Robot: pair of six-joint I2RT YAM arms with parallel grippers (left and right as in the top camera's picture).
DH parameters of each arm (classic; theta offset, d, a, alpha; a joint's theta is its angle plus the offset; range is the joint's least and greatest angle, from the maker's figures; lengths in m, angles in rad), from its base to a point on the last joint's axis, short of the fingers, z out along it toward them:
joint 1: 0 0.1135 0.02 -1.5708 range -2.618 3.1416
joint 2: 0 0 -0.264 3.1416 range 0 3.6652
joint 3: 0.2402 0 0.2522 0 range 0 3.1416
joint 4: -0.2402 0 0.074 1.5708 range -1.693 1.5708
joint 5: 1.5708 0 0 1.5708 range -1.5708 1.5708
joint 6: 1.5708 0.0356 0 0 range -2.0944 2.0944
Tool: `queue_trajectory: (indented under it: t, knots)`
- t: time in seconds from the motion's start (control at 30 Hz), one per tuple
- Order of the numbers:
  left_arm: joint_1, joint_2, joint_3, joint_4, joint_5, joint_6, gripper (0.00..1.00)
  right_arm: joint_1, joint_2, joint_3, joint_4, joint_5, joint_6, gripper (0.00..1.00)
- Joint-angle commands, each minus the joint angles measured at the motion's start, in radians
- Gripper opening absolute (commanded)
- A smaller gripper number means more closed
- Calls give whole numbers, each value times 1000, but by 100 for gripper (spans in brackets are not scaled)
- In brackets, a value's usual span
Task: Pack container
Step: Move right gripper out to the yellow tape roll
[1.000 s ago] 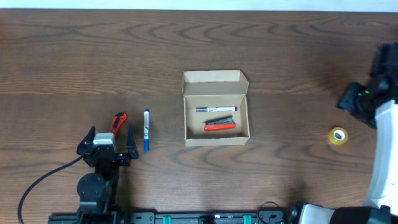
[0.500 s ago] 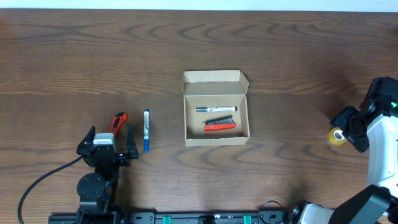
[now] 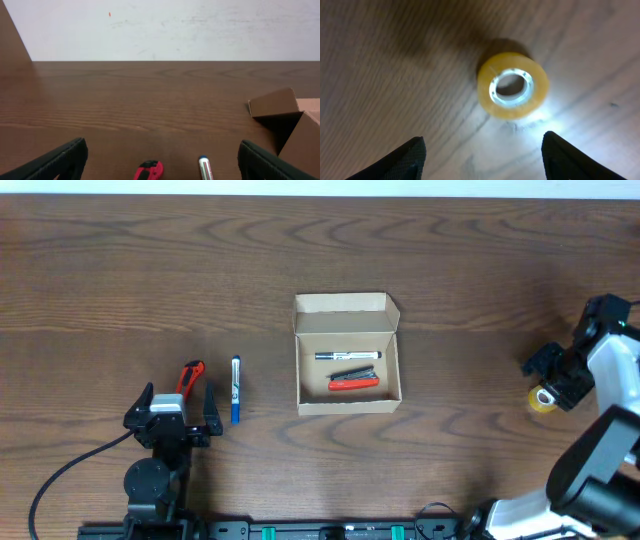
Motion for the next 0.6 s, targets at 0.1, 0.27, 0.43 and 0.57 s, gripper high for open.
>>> queue_trajectory:
  t: [0.1,0.27,0.43,0.57]
  knots:
    - [4,-6,-34,-15,8,-33,95,-9,70,40,6,-8,-16,68]
    - [4,-6,-34,-15,8,-49,95,-8,100,40,16,3,-19,68]
    - [4,-6,-34,-15,8,-49,95,-8,107,40,38,3,-43,68]
    - [4,-6,-34,-15,8,-49,95,-8,108,40,60,10,-45,68]
